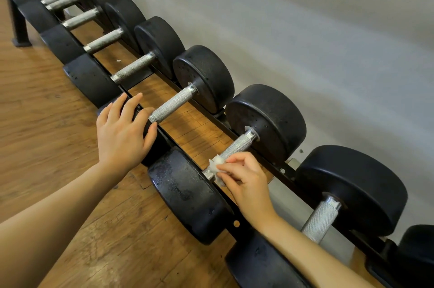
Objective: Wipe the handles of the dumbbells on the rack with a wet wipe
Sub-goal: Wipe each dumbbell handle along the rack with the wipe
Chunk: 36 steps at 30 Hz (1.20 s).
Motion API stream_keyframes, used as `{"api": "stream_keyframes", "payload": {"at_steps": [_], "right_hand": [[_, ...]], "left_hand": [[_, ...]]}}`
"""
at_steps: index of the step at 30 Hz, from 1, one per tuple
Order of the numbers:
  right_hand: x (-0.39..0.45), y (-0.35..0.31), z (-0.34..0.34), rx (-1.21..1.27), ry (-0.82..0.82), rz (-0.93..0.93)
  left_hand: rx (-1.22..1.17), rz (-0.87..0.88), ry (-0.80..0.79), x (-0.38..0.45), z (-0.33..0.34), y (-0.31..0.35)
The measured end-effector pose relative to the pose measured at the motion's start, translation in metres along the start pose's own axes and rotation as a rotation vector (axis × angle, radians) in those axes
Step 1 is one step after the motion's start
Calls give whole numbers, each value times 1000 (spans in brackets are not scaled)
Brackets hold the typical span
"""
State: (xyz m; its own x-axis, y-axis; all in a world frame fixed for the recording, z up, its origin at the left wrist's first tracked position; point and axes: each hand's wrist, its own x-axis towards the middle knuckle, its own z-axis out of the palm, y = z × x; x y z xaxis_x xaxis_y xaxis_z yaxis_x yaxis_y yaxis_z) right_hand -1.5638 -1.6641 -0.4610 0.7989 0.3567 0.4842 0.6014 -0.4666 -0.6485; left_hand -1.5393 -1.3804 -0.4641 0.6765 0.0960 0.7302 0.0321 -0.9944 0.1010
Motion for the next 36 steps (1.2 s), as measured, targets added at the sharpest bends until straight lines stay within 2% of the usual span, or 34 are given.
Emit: {"api": "stream_keyframes", "payload": {"at_steps": [5, 9, 14, 19, 25, 29, 34, 36], "right_hand": [[-1, -1, 1, -28, -110, -82], [1, 1, 0, -112, -59, -89], [1, -1, 1, -180, -133, -153], [10, -3, -4, -308, -113, -148], [18, -10, -4, -328, -312, -220], [27, -12, -10, -387, -212, -178], [24, -22, -7, -341, -448, -137], [31, -20, -10, -410, -428, -151]], "left_hand": [[1, -1, -2, 0, 0, 0], [-3, -3, -5, 0, -1, 1], [-3, -5, -8, 0, -1, 1], [4, -10, -19, 1, -2, 1], [11, -16, -54, 2, -4, 2], [23, -17, -67, 2, -6, 2], [32, -18, -103, 3, -7, 2], [38, -14, -114, 3, -7, 2]]}}
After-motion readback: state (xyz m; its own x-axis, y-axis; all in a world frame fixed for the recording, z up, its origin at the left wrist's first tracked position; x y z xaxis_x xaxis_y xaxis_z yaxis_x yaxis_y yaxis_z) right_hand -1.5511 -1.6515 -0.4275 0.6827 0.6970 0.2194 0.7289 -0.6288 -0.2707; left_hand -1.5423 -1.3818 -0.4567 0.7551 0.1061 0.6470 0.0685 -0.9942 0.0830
